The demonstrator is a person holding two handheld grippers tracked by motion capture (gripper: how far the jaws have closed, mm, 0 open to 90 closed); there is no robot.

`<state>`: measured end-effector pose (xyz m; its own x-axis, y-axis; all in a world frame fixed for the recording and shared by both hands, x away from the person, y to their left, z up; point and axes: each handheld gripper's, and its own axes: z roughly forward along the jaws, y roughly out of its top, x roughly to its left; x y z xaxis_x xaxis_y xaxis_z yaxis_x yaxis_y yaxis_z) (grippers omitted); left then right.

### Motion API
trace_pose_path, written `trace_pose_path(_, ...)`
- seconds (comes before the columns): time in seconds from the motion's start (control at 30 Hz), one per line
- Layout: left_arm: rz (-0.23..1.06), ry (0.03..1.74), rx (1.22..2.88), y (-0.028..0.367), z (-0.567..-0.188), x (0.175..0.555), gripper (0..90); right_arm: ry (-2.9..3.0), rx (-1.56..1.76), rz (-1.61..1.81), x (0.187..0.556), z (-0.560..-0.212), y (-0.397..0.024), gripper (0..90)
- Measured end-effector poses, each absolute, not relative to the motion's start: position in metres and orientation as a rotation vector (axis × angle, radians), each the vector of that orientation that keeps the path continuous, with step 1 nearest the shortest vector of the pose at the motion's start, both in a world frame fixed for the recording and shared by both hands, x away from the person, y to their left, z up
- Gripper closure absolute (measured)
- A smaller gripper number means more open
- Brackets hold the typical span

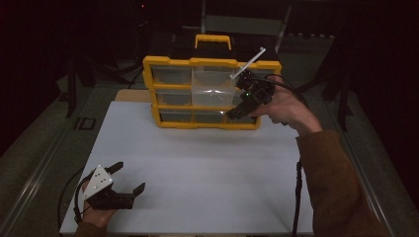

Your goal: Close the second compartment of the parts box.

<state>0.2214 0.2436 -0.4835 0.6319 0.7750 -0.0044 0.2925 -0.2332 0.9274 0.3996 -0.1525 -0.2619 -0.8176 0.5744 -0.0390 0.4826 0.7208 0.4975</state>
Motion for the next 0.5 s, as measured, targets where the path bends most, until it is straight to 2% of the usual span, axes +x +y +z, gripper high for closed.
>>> trace_pose_path(0.1, 0.574, 0.861, 1.804, 0.243, -0.484, 0.221, 0.0, 2.724, 0.81, 0.783, 0.393, -0.266, -0.153, 30.1)
trace_pose_path(0.13, 0.574, 0.861, 1.804, 0.243, -0.484, 0.221, 0.0, 2.724, 0.81, 0.783, 0.393, -0.266, -0.153, 30.1)
trace_pose_path(0.3, 0.573, 0.862, 1.806, 0.243, -0.484, 0.222, 0.0, 2.699, 0.751, 0.846, 0.386, -0.272, -0.151, 48.3)
trace_pose_path(0.33, 0.573, 0.862, 1.806, 0.243, -0.484, 0.222, 0.0, 2.699, 0.751, 0.846, 0.386, -0.272, -0.151, 48.3)
trace_pose_path(0.37, 0.574, 0.863, 1.807, 0.243, -0.484, 0.222, 0.0, 2.685, 0.735, 0.864, 0.384, -0.274, -0.15, 53.4)
trace_pose_path(0.5, 0.573, 0.862, 1.805, 0.244, -0.484, 0.222, 0.0, 2.671, 0.723, 0.866, 0.382, -0.279, -0.146, 59.6)
